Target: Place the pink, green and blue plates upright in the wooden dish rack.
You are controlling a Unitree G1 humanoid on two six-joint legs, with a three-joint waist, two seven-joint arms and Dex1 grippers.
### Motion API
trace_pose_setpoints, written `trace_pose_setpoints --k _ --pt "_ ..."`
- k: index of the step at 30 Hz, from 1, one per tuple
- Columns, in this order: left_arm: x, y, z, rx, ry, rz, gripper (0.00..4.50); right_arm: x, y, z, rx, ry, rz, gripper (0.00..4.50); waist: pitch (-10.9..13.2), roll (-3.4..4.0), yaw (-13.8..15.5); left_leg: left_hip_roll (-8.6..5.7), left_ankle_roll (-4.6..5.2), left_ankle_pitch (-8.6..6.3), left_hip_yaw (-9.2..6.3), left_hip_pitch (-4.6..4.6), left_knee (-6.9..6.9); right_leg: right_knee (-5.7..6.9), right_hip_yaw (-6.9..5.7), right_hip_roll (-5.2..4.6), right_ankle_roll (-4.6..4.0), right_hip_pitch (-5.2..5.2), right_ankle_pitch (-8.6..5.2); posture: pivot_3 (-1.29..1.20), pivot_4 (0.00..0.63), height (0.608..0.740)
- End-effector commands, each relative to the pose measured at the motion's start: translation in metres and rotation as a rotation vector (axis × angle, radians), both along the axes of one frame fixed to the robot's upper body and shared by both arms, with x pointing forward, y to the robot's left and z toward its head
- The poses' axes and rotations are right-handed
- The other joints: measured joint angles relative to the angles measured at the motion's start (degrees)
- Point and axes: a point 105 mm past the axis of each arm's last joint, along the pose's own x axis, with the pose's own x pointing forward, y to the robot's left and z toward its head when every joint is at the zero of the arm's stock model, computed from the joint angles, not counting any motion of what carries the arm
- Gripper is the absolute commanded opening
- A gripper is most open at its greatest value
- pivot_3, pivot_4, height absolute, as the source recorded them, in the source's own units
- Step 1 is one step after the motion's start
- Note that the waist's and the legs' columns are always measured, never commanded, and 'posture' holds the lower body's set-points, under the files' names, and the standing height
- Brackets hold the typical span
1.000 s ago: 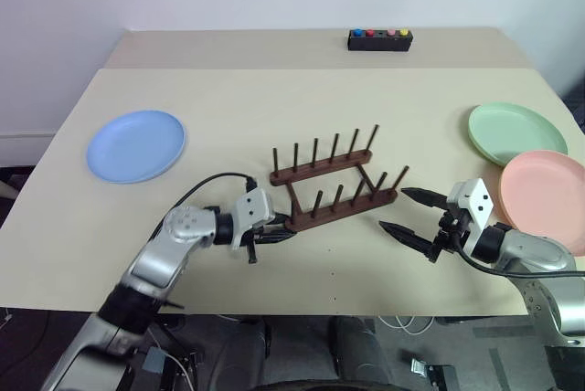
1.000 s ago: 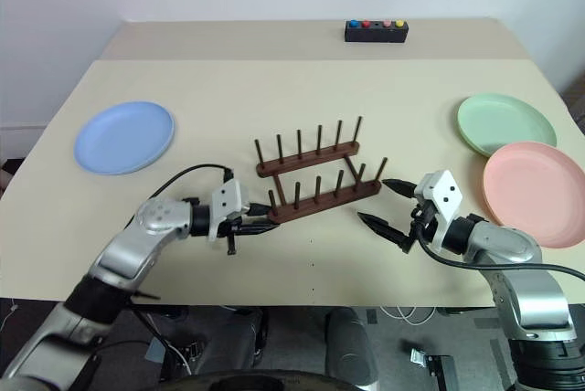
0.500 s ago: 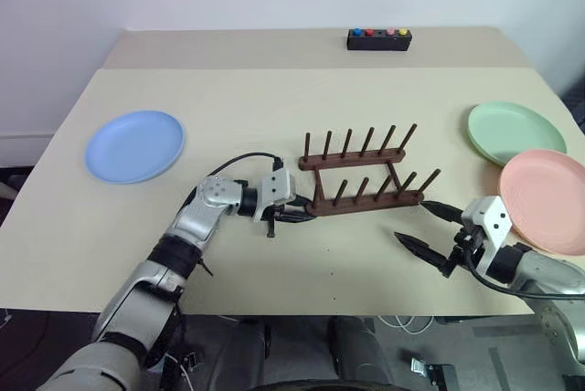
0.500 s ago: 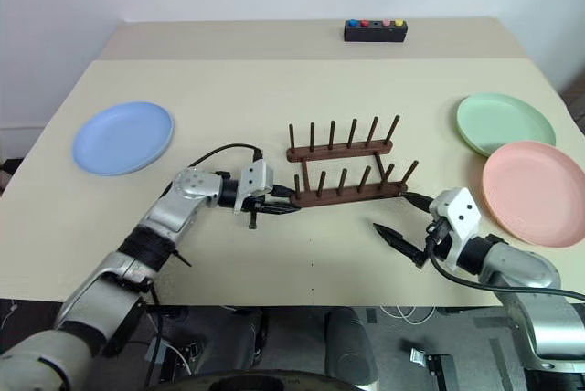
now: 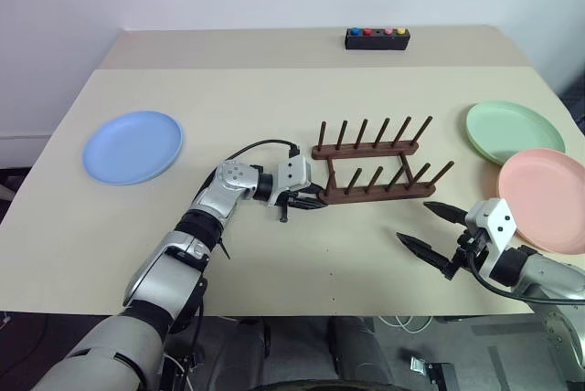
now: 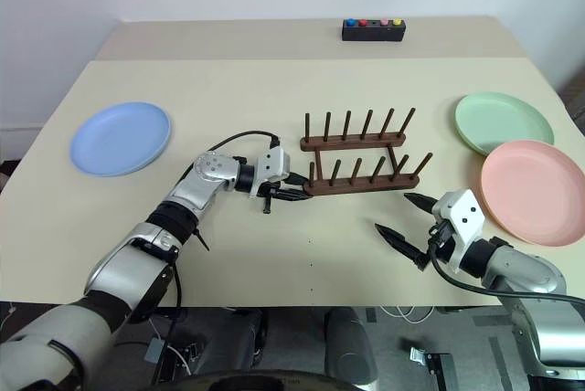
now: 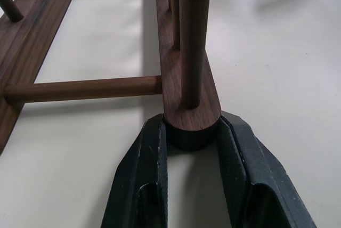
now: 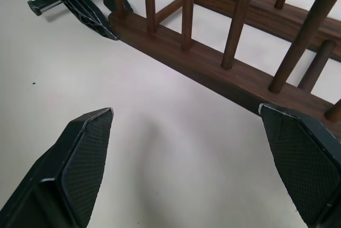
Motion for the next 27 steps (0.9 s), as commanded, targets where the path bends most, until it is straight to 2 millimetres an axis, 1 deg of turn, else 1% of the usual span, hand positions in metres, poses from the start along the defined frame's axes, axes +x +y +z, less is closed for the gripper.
trace_pose_setpoints --k 1,2,4,5,9,10,13,14,16,17,19,20,23,24,27 --pt "0.007 0.006 0.005 0.009 -0.017 0.017 0.7 0.001 0.008 0.01 0.002 -0.045 0.024 4.5 0.0 0.0 -0.06 0.0 0.0 0.0 0.0 0.0 0.0 0.0 0.0 0.0 0.0 0.0 0.0 0.0 0.15 0.74" --pt "0.007 0.006 0.005 0.008 -0.015 0.018 0.7 0.001 0.008 0.01 0.002 -0.046 0.025 4.5 0.0 0.0 -0.09 0.0 0.0 0.0 0.0 0.0 0.0 0.01 0.0 0.0 0.0 0.0 0.0 0.0 0.15 0.74" --pt "0.009 0.007 0.006 0.007 -0.007 0.024 1.74 0.001 0.009 0.01 0.002 -0.046 0.027 4.5 0.01 -0.01 -0.11 0.0 0.0 0.0 0.0 0.0 -0.01 0.01 0.0 0.01 0.0 -0.01 0.0 0.0 0.15 0.74" --pt "0.009 0.007 0.007 0.003 -0.002 0.027 2.15 0.001 0.009 0.011 0.002 -0.046 0.028 4.5 0.01 -0.02 -0.11 0.0 0.0 0.0 0.0 0.0 -0.01 0.01 0.0 0.01 0.0 -0.01 0.0 0.0 0.15 0.74" --pt "0.014 0.012 0.012 -0.02 -0.022 0.062 4.13 0.001 0.01 0.012 -0.001 -0.049 0.028 4.5 0.01 -0.02 -0.09 0.0 0.0 0.0 0.0 0.0 -0.02 0.01 0.0 0.0 0.01 -0.02 -0.01 0.0 0.15 0.74" --pt "0.015 0.014 0.014 -0.03 -0.028 0.074 4.44 0.002 0.009 0.013 -0.002 -0.052 0.022 4.5 0.02 -0.02 -0.09 0.0 0.0 0.0 -0.01 0.0 -0.02 0.01 0.0 0.0 0.01 -0.02 -0.01 0.0 0.15 0.74" --pt "0.017 0.022 0.019 -0.061 -0.041 0.104 4.44 0.005 0.005 0.014 -0.004 -0.057 -0.004 4.5 0.02 -0.02 -0.17 0.0 0.0 0.0 -0.01 -0.01 -0.02 0.02 0.0 0.0 0.01 -0.03 0.0 0.0 0.15 0.74" --pt "0.015 0.023 0.02 -0.076 -0.037 0.106 4.49 0.006 0.002 0.013 -0.014 -0.054 -0.016 4.25 0.02 -0.02 -0.18 0.0 0.0 0.0 -0.01 -0.01 -0.03 0.03 0.01 0.0 0.01 -0.05 0.0 0.0 0.15 0.74" --pt "0.009 0.03 0.02 -0.098 -0.019 0.112 3.87 0.01 -0.004 0.008 -0.043 -0.047 -0.043 3.62 0.02 -0.02 -0.21 0.0 0.0 0.0 -0.01 -0.01 -0.03 0.05 0.01 0.0 0.0 -0.06 0.0 0.0 0.15 0.74" --pt "0.004 0.032 0.018 -0.1 -0.01 0.106 3.56 0.011 -0.007 0.006 -0.058 -0.039 -0.056 3.14 0.01 -0.02 -0.29 0.0 0.0 0.0 -0.01 -0.02 -0.03 0.05 0.01 0.0 0.0 -0.06 0.0 0.0 0.15 0.74" --pt "-0.017 0.037 0.007 -0.079 0.023 0.075 2.67 0.014 -0.013 -0.002 -0.097 -0.023 -0.08 2.19 0.0 0.01 -0.37 0.01 0.0 0.0 -0.02 -0.02 -0.04 0.06 0.01 0.0 0.0 -0.06 0.0 0.0 0.15 0.74" --pt "-0.027 0.038 0.002 -0.073 0.043 0.061 2.06 0.016 -0.015 -0.004 -0.113 -0.021 -0.088 1.57 -0.02 0.03 -0.44 0.01 0.0 0.0 -0.01 -0.01 -0.07 0.07 0.02 0.0 -0.01 -0.08 0.0 0.0 0.15 0.74" --pt "-0.044 0.034 -0.003 -0.053 0.053 0.044 0.49 0.02 -0.019 -0.007 -0.147 -0.023 -0.113 0.04 -0.02 0.05 0.0 0.02 0.01 0.0 -0.05 0.0 -0.09 0.11 0.01 0.0 -0.03 -0.09 0.0 0.0 0.15 0.74" --pt "-0.047 0.031 -0.003 -0.048 0.047 0.048 0.08 0.022 -0.022 -0.008 -0.167 -0.021 -0.129 0.0 -0.03 0.06 0.14 0.02 0.0 0.0 -0.04 0.01 -0.06 0.12 0.01 0.0 -0.03 -0.08 0.0 0.0 0.15 0.74" --pt "-0.052 0.013 0.0 -0.082 0.036 0.083 0.08 0.029 -0.032 -0.013 -0.226 -0.017 -0.175 0.0 -0.02 0.04 0.24 0.0 0.0 0.0 -0.04 0.01 0.05 0.08 0.02 -0.01 -0.03 0.02 0.0 0.0 0.15 0.74"
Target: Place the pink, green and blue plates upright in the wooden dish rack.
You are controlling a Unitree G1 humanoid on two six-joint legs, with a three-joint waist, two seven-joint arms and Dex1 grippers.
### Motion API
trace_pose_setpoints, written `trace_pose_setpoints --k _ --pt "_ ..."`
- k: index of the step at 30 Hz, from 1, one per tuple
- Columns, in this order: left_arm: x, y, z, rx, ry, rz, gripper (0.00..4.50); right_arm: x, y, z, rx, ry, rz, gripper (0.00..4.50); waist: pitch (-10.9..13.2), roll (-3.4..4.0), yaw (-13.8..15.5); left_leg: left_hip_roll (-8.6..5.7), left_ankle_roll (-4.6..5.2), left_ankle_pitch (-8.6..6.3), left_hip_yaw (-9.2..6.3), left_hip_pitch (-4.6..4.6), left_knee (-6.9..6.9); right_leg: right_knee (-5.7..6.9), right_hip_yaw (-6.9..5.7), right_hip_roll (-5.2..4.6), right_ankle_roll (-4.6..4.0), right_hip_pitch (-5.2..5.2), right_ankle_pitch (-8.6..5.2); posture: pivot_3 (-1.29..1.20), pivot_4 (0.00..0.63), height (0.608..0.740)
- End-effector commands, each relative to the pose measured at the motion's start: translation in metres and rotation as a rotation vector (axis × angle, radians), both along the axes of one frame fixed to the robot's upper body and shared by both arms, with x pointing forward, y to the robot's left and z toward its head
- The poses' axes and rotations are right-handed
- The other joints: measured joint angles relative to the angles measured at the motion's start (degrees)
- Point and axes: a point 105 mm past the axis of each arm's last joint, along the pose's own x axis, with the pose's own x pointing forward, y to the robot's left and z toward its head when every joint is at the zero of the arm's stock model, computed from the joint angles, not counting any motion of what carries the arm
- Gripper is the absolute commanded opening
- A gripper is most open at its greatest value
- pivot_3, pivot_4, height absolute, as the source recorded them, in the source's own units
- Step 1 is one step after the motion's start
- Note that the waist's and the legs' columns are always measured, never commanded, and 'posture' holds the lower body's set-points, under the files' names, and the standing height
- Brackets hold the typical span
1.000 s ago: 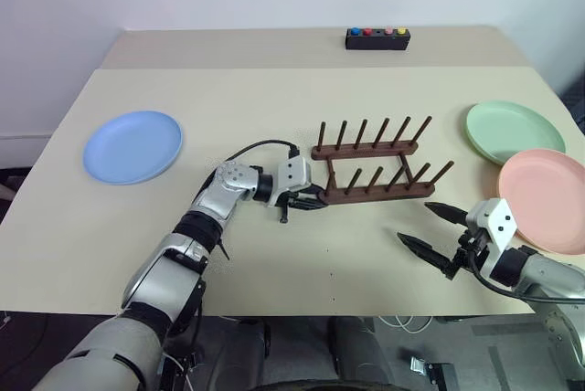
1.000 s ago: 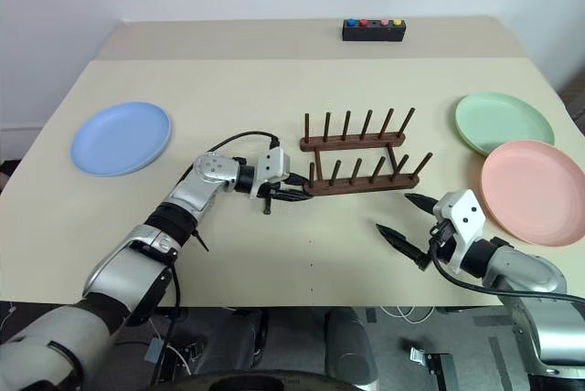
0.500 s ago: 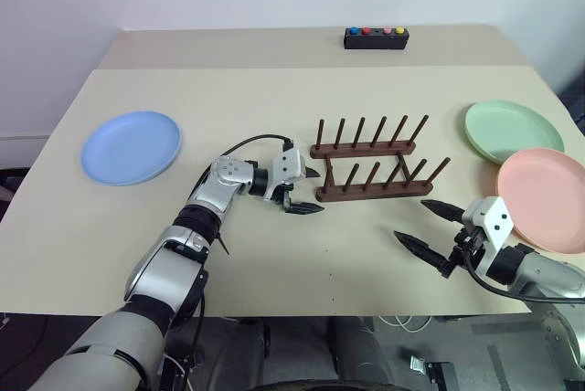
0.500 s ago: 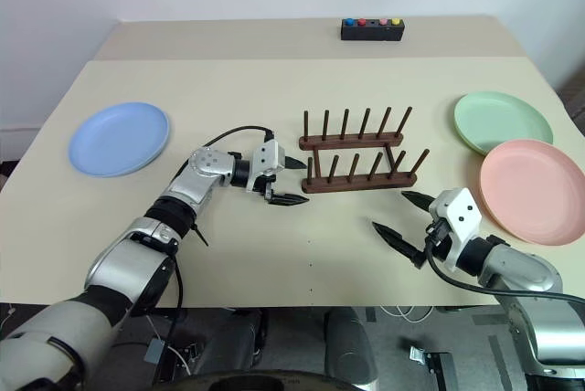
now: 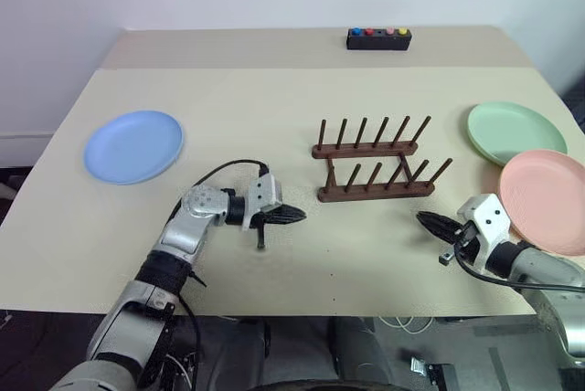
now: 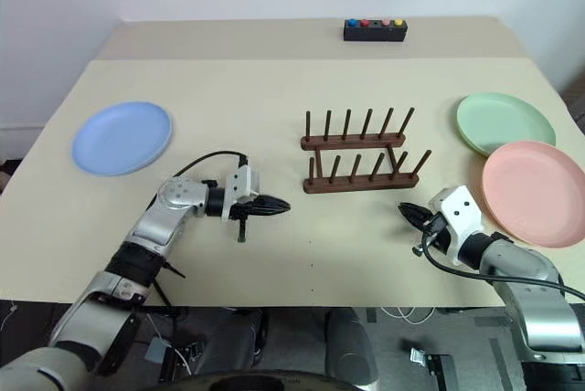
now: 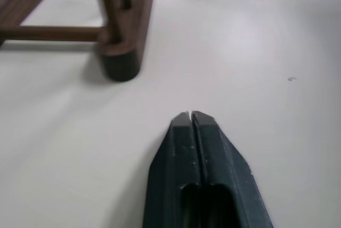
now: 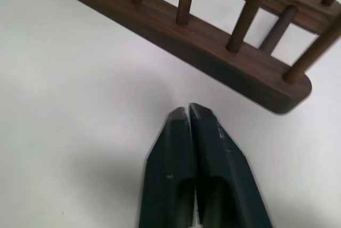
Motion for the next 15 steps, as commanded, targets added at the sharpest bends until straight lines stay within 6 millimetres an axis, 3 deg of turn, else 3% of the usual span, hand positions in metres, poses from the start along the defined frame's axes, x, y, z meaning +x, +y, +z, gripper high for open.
trace_pose_setpoints --k 1,9,15 --pt "-0.003 -0.024 0.009 -0.032 -0.028 0.029 0.08 0.009 -0.012 0.005 -0.082 -0.034 -0.044 0.0 0.01 -0.01 0.08 -0.01 0.0 0.0 0.0 0.0 0.02 -0.01 0.0 -0.01 0.0 0.02 0.0 0.0 0.15 0.74" --pt "0.003 -0.042 0.007 -0.03 -0.058 0.13 0.08 0.027 -0.017 0.004 -0.136 -0.054 -0.076 0.0 0.0 0.0 -0.46 0.01 0.0 0.0 0.01 0.04 -0.09 0.01 0.01 0.01 0.0 -0.07 0.0 0.0 0.15 0.74" --pt "0.029 -0.033 0.014 -0.039 -0.105 0.267 0.08 0.047 -0.01 0.003 -0.145 -0.08 -0.058 0.0 0.0 0.0 -0.3 0.0 0.0 0.0 0.02 0.04 -0.04 0.01 0.0 0.01 0.0 -0.04 0.0 0.0 0.15 0.74"
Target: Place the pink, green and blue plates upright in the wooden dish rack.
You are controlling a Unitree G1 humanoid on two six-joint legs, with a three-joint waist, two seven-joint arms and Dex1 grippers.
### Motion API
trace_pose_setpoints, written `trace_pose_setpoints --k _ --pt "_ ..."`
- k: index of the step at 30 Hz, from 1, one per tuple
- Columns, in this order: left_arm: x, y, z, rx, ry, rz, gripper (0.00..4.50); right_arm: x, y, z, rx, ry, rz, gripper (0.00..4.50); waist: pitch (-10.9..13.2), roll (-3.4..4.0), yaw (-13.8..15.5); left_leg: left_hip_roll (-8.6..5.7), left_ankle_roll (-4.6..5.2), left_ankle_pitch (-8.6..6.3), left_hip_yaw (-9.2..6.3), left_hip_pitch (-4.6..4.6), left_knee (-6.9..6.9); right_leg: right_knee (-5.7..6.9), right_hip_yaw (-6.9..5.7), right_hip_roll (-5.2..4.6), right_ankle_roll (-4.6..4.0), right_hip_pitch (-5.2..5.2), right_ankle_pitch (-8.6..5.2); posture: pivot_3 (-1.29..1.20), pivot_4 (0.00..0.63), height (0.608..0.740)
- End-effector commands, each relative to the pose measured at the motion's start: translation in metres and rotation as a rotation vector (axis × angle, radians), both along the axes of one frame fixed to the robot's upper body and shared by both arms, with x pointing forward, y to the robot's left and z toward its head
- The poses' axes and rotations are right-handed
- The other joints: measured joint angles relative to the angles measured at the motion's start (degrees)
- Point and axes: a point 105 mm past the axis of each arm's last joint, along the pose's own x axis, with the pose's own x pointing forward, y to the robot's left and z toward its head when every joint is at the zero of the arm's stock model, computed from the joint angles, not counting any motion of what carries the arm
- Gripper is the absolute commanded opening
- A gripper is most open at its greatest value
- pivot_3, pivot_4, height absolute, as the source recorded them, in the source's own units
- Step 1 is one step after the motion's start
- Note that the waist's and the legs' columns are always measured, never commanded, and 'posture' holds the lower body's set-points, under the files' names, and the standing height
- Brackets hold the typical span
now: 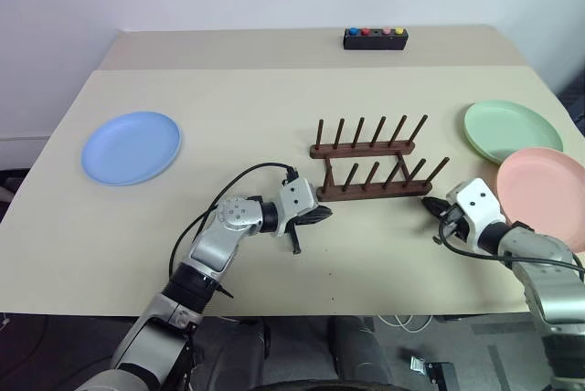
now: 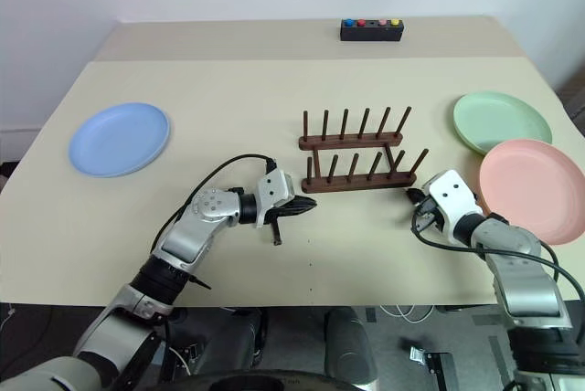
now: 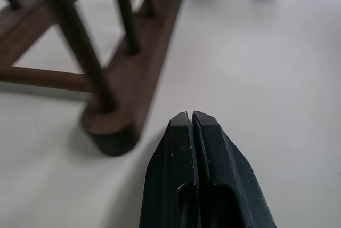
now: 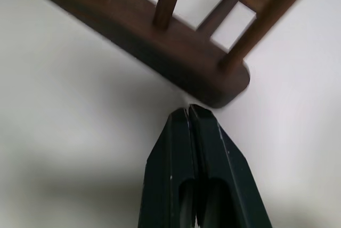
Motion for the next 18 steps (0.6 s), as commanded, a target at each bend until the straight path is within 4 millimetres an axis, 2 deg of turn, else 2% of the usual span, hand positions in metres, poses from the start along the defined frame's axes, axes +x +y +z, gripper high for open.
trace_pose_setpoints --k 1,6,14,18 --pt "0.016 0.009 0.012 -0.015 -0.054 0.074 0.08 0.01 0.002 0.004 -0.018 -0.04 0.013 0.0 0.0 0.0 -0.13 0.0 0.0 0.0 0.0 0.0 -0.01 -0.01 0.0 0.0 0.0 0.0 0.0 0.0 0.15 0.74" --pt "0.03 0.016 0.016 -0.017 -0.085 0.125 0.08 0.031 0.005 0.009 -0.034 -0.083 0.016 0.0 0.0 0.01 -0.18 0.0 0.0 0.0 0.01 0.01 -0.01 0.0 0.0 0.0 0.0 -0.01 0.0 0.0 0.15 0.74" --pt "0.051 0.02 0.02 -0.011 -0.131 0.198 0.08 0.047 0.012 0.015 -0.056 -0.127 0.045 0.0 0.0 0.0 -0.18 -0.01 0.0 0.0 0.0 0.0 -0.03 0.0 0.0 0.0 0.0 -0.03 0.01 0.0 0.15 0.74" --pt "0.053 0.019 0.02 -0.014 -0.135 0.198 0.08 0.049 0.016 0.016 -0.053 -0.136 0.064 0.0 0.0 0.01 -0.14 -0.01 -0.01 0.0 0.0 -0.01 -0.03 0.0 0.0 0.0 0.0 -0.03 0.01 0.0 0.15 0.74"
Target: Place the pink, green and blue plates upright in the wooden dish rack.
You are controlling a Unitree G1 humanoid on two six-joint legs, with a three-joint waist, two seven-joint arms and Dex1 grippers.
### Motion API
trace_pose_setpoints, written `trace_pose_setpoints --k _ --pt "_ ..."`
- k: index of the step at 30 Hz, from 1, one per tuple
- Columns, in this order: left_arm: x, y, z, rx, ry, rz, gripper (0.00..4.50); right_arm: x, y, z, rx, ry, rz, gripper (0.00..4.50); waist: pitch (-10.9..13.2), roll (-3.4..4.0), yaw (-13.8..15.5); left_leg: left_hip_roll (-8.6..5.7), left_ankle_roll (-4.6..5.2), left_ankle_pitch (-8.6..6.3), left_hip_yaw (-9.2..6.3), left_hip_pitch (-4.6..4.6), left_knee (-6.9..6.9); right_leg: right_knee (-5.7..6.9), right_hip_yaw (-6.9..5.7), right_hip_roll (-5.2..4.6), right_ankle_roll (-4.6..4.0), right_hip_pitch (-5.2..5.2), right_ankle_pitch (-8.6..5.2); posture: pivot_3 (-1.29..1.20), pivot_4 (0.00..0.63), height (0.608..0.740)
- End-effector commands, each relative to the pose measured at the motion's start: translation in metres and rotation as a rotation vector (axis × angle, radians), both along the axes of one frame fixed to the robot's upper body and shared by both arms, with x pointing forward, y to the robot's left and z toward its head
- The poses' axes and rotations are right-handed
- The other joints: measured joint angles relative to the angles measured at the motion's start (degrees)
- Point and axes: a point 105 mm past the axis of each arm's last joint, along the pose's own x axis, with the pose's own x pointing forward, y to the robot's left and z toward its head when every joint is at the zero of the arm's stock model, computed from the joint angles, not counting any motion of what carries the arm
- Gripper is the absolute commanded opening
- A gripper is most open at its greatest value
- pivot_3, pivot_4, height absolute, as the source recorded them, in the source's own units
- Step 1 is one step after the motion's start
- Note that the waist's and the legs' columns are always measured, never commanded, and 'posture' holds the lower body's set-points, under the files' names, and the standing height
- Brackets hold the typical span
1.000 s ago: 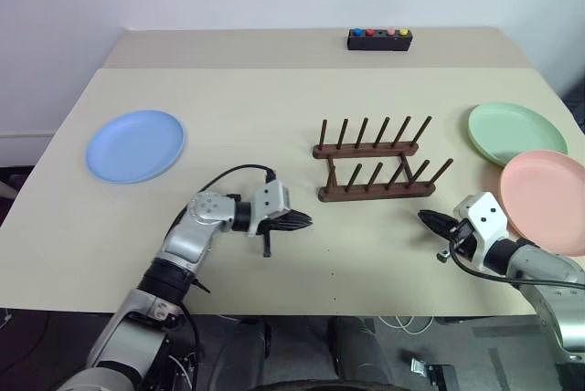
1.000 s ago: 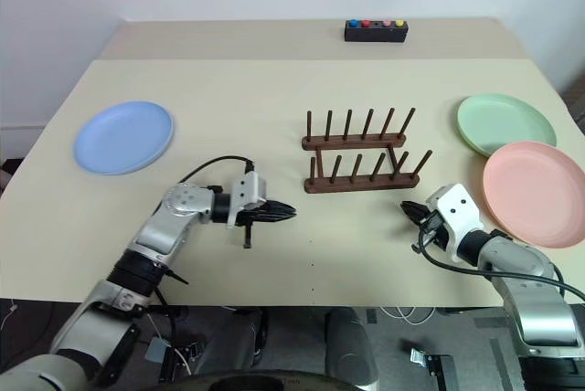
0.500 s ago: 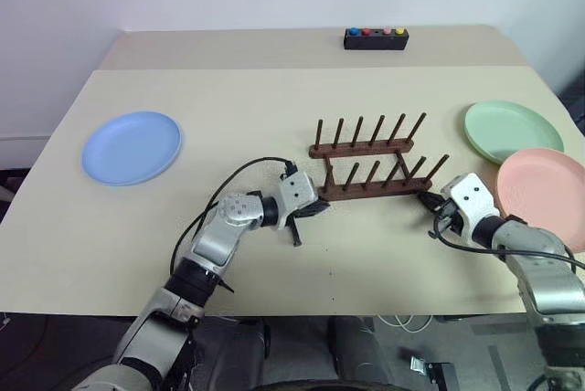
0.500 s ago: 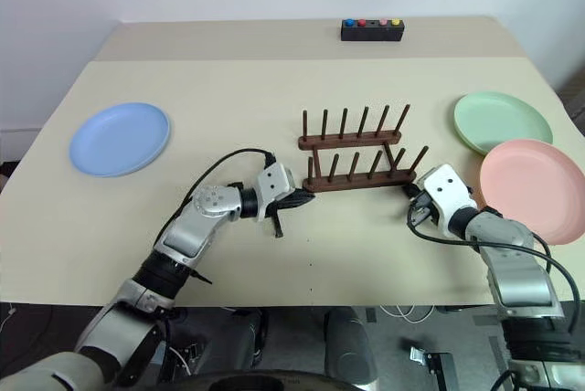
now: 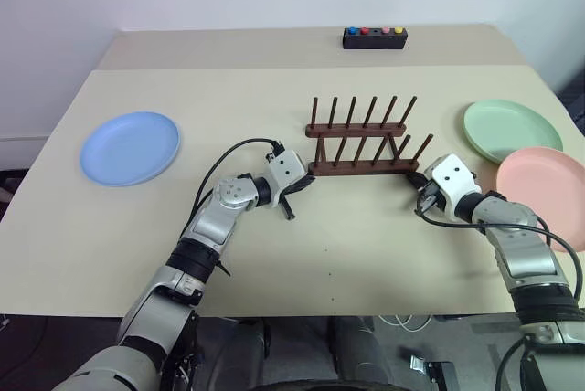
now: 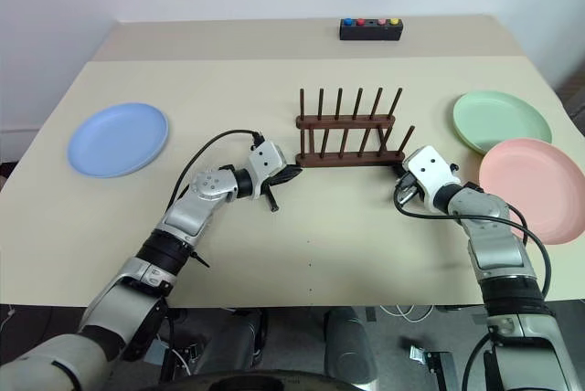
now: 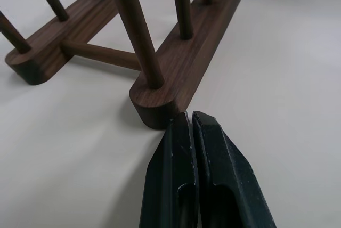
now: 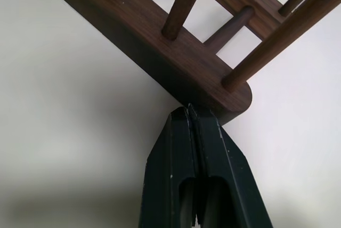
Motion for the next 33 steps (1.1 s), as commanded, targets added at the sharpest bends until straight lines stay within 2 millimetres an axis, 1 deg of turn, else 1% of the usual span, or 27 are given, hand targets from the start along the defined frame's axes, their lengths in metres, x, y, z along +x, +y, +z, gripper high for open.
trace_pose_setpoints --k 1,4,8,9,11,13,16,18,19,21,23,27,31,33 --pt "0.002 -0.001 0.01 -0.02 -0.042 -0.006 0.08 0.002 0.006 0.01 0.0 -0.047 0.026 0.0 0.0 0.0 0.0 0.0 0.0 0.0 0.0 0.0 0.0 0.0 0.0 0.0 0.0 0.0 0.0 0.0 0.15 0.74" --pt "-0.003 -0.002 0.008 -0.02 -0.032 -0.033 0.08 -0.003 0.006 0.011 -0.005 -0.045 0.04 0.0 0.0 0.0 -0.01 0.0 0.0 0.0 0.0 0.0 0.0 0.0 0.0 0.0 0.0 0.0 0.0 0.0 0.15 0.74" --pt "-0.012 -0.002 0.007 -0.019 -0.025 -0.076 0.08 -0.013 0.004 0.018 0.023 -0.029 0.071 0.0 0.0 0.0 -0.01 0.0 0.0 0.0 0.0 -0.01 -0.02 0.0 0.0 0.0 0.0 -0.01 0.0 0.0 0.15 0.74" --pt "-0.017 -0.002 0.008 -0.033 -0.013 -0.093 0.02 -0.016 0.002 0.022 0.028 -0.035 0.067 0.24 0.0 0.0 0.0 0.0 0.0 0.0 0.0 -0.01 -0.02 0.0 0.0 0.0 0.0 -0.01 0.0 0.0 0.15 0.74" --pt "-0.033 -0.001 0.011 -0.071 0.01 -0.163 0.0 -0.025 -0.008 0.037 0.043 -0.05 0.046 0.72 -0.01 0.03 0.01 0.0 0.0 0.0 0.0 -0.03 -0.02 0.0 0.0 -0.01 0.0 -0.02 0.0 0.0 0.15 0.74" --pt "-0.046 0.0 0.013 -0.099 0.031 -0.212 0.0 -0.034 -0.015 0.046 0.04 -0.057 0.034 1.66 -0.01 0.04 0.02 0.0 0.01 0.0 -0.01 -0.05 -0.07 0.01 0.01 -0.02 0.0 -0.05 0.0 0.0 0.15 0.74" --pt "-0.069 0.001 0.014 -0.12 0.075 -0.294 0.0 -0.05 -0.04 0.065 -0.031 -0.085 -0.073 3.26 0.0 0.04 0.15 0.01 0.01 -0.01 -0.02 -0.08 -0.05 0.01 0.0 -0.01 -0.01 -0.07 0.0 0.0 0.15 0.74" --pt "-0.077 0.0 0.013 -0.122 0.096 -0.32 0.0 -0.057 -0.057 0.073 -0.07 -0.094 -0.162 4.33 0.0 0.04 0.25 0.01 0.01 -0.01 -0.01 -0.08 -0.01 0.01 0.0 -0.01 -0.01 -0.04 0.0 0.0 0.15 0.74" --pt "-0.08 -0.002 0.013 -0.127 0.104 -0.331 0.0 -0.06 -0.067 0.075 -0.094 -0.094 -0.216 4.46 -0.01 0.04 0.3 0.01 0.01 -0.01 -0.01 -0.07 0.01 0.01 0.0 -0.01 -0.01 -0.02 0.0 0.0 0.15 0.74" --pt "-0.086 -0.006 0.015 -0.154 0.121 -0.357 0.0 -0.067 -0.088 0.075 -0.118 -0.08 -0.336 4.46 -0.01 0.02 0.32 0.0 0.01 -0.01 0.0 -0.07 0.05 0.0 0.01 -0.01 -0.01 0.0 -0.01 0.0 0.15 0.74" --pt "-0.091 -0.011 0.017 -0.177 0.145 -0.395 0.0 -0.073 -0.098 0.069 -0.109 -0.046 -0.403 4.46 -0.01 0.03 0.32 0.0 0.01 0.0 0.0 -0.05 0.05 0.0 0.0 -0.01 -0.01 0.02 -0.01 0.0 0.15 0.74" --pt "-0.1 -0.017 0.02 -0.182 0.14 -0.459 0.0 -0.081 -0.103 0.053 -0.101 0.014 -0.472 4.46 -0.02 0.04 0.11 0.01 0.01 -0.01 0.01 -0.04 0.01 0.0 0.01 -0.01 -0.02 0.0 -0.01 0.0 0.15 0.74" --pt "-0.104 -0.019 0.024 -0.2 0.15 -0.503 0.0 -0.081 -0.101 0.039 -0.065 0.054 -0.519 4.46 -0.03 0.05 0.1 0.01 0.01 0.0 0.03 -0.04 0.02 0.0 0.02 -0.01 -0.02 0.0 -0.01 0.0 0.15 0.74" --pt "-0.105 -0.02 0.024 -0.199 0.156 -0.512 0.0 -0.08 -0.099 0.032 -0.05 0.072 -0.53 3.93 -0.03 0.05 0.14 0.01 0.01 -0.01 0.03 -0.04 0.02 0.0 0.02 -0.01 -0.02 0.0 -0.01 0.0 0.15 0.74"
